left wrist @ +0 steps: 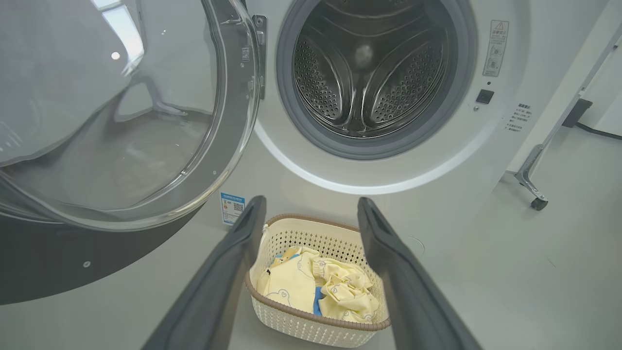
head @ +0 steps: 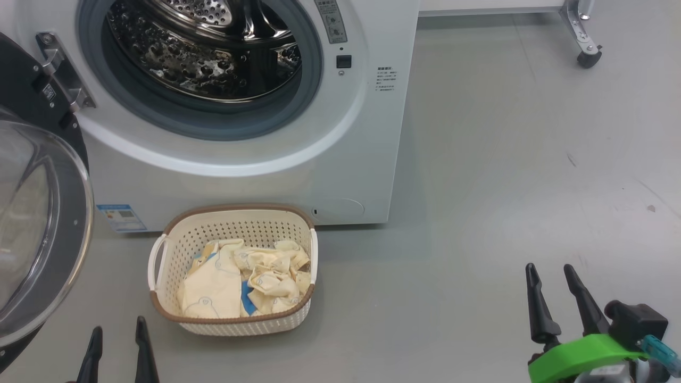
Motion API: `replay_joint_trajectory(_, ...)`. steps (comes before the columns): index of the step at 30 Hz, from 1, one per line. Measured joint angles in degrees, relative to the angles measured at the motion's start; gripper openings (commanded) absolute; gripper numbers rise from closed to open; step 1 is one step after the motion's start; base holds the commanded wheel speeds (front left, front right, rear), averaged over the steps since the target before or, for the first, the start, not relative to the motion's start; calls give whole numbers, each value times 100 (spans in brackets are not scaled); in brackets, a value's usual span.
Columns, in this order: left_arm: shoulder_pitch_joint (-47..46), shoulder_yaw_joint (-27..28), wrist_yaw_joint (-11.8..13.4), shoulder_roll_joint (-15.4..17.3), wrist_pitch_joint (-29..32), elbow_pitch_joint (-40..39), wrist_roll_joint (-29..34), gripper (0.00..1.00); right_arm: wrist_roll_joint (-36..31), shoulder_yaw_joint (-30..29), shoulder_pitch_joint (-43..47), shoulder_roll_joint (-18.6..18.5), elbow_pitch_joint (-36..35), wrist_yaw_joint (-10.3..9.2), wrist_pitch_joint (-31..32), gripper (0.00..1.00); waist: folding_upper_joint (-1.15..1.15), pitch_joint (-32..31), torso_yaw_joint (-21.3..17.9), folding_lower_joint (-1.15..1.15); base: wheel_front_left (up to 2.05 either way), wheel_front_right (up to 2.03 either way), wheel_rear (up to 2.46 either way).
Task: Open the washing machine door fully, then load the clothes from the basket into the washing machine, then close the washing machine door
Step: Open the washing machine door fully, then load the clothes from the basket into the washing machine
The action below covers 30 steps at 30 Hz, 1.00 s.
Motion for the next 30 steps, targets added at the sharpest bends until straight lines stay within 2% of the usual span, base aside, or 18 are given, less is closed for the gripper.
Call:
replay_joint_trajectory(16, -4, 13, -46, -2, 0, 225, 0, 100, -1, 24, -27, 1, 4, 0, 0, 100, 0, 50, 47, 0, 14, -14, 0)
replay_joint_trajectory(30, -21, 85, -73, -11, 0, 300, 4, 100, -1, 24, -69, 10, 8, 0, 0, 100, 0, 58, 38, 0, 164, -164, 0)
